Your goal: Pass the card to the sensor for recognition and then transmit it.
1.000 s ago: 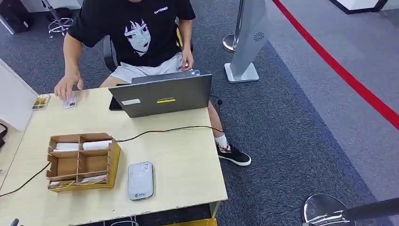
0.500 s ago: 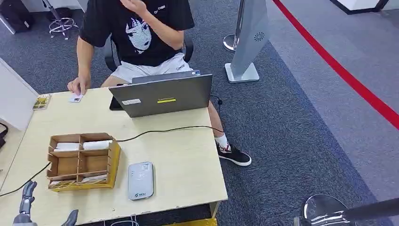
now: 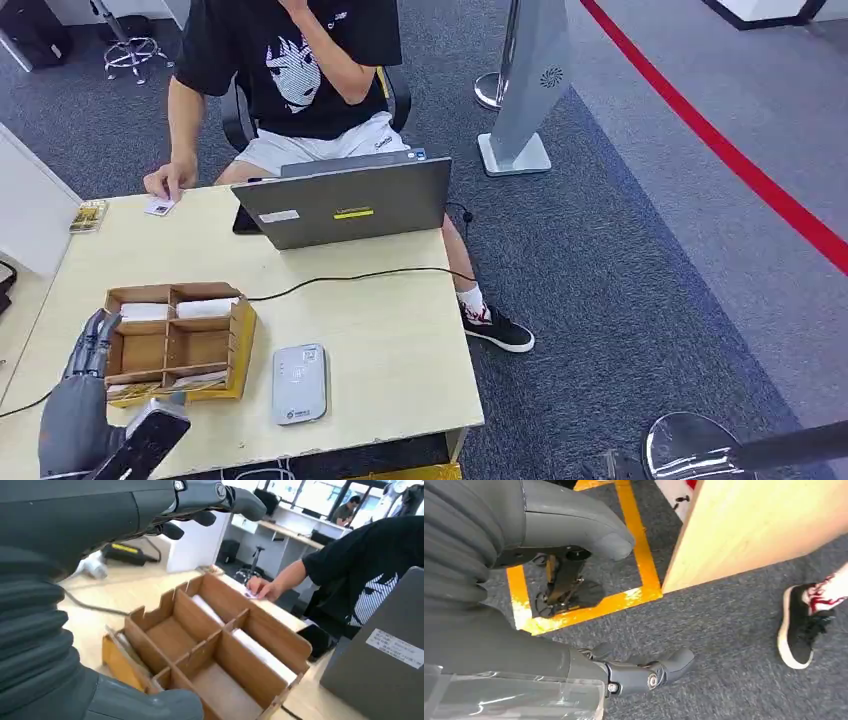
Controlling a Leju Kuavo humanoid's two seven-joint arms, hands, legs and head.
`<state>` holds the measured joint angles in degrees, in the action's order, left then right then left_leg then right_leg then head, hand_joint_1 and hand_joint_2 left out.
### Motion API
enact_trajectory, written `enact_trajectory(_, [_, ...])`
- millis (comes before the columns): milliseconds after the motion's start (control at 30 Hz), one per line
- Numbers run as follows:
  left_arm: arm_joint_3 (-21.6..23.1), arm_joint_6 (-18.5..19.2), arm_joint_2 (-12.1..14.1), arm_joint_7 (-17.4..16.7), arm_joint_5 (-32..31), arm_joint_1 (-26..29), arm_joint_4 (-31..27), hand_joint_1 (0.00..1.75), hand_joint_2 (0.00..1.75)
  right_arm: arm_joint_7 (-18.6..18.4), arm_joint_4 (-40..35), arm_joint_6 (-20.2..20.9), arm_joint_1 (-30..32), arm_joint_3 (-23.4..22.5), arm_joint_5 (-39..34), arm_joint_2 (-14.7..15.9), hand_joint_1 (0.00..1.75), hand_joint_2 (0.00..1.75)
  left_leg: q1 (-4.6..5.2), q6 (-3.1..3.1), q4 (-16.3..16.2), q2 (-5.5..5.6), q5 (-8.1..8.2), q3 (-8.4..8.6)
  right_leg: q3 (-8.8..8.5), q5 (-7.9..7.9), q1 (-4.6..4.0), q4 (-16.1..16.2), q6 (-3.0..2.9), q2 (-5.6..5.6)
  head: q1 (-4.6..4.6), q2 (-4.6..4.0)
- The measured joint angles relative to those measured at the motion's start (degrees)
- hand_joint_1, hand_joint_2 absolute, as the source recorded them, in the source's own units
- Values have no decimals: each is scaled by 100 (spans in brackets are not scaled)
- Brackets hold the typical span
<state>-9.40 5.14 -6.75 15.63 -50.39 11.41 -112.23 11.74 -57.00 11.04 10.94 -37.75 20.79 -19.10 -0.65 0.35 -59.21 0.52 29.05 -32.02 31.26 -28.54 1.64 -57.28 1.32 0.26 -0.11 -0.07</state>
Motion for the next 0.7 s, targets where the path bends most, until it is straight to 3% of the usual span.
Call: enact_trajectory(700, [831,-79,1620,-1215,-2441,-2321,931,0,175,345,1255,48,-849,-649,1683,112,0,175,-1,-8,-1,0,-9,0,1,4,-1,-8,-5,5,4,0])
